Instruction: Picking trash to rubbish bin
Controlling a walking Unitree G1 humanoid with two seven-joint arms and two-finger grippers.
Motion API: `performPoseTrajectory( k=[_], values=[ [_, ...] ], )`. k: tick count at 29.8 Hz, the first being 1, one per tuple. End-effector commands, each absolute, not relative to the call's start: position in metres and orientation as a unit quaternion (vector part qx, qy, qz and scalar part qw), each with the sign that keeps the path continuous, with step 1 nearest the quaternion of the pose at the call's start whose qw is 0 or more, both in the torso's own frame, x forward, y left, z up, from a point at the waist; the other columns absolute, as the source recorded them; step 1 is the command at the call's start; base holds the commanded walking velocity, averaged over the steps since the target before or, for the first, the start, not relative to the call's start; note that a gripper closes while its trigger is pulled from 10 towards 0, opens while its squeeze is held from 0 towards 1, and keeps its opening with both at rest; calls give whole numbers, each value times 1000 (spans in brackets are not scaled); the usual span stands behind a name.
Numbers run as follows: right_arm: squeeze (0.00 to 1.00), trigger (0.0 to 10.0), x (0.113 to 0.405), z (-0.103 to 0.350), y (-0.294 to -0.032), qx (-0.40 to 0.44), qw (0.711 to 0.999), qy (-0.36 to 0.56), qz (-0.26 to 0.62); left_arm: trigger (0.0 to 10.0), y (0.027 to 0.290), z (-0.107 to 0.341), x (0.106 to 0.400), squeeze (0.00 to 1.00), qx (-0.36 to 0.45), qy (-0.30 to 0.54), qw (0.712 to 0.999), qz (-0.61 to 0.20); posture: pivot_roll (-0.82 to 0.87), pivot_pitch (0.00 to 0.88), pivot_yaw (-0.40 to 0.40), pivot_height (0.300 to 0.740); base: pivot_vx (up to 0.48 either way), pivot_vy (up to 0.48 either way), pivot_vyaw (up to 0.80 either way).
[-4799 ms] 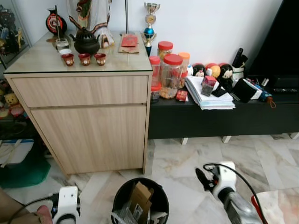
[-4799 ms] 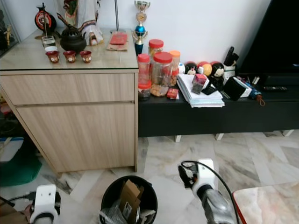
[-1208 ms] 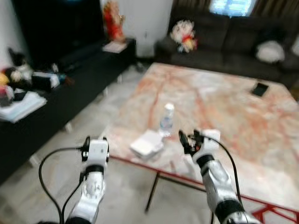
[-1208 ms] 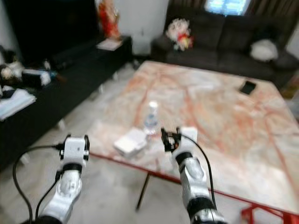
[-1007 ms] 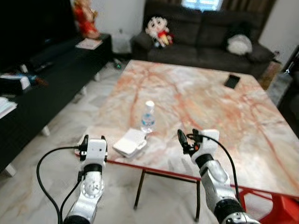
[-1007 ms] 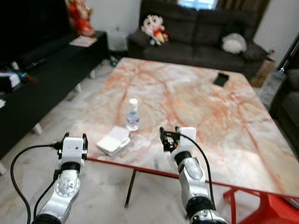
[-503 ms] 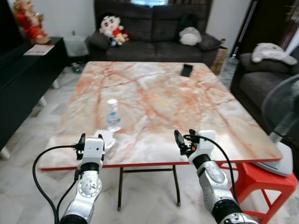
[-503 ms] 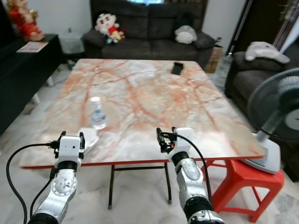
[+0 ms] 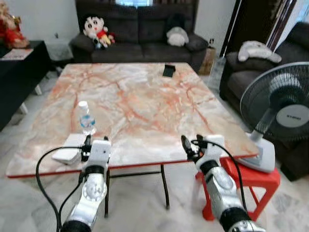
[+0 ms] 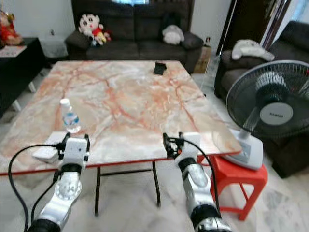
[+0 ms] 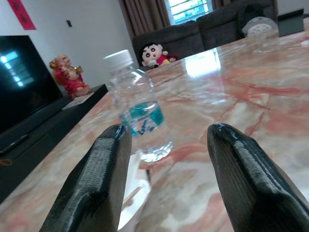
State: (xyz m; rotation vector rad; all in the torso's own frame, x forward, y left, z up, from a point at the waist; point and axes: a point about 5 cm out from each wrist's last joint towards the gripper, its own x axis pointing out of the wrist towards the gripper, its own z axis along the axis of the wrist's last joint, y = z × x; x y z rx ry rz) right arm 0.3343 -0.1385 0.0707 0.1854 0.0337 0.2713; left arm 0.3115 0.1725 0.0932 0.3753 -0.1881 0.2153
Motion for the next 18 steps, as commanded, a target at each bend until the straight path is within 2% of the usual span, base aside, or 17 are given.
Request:
performPoseTrajectory(
  k=[1,6,15,18],
  values=[
    [0,10000,336,73,-138,90,986,16,137,10000,174,96,313,0,195,-95,970,110,-6,9,-79,740,0,0,0],
    [0,10000,336,73,-138,79,987,15,139,10000,174,95,312,0,193,-91,970,113,-5,10,-79,740,0,0,0],
    [0,10000,335,71,-138,80,987,22,139,10000,176,96,312,0,192,-85,970,118,-7,11,-79,740,0,0,696],
    [0,10000,334,69,-138,82,987,28,137,10000,176,95,312,0,193,-81,971,115,-7,15,-78,740,0,0,0]
  ],
)
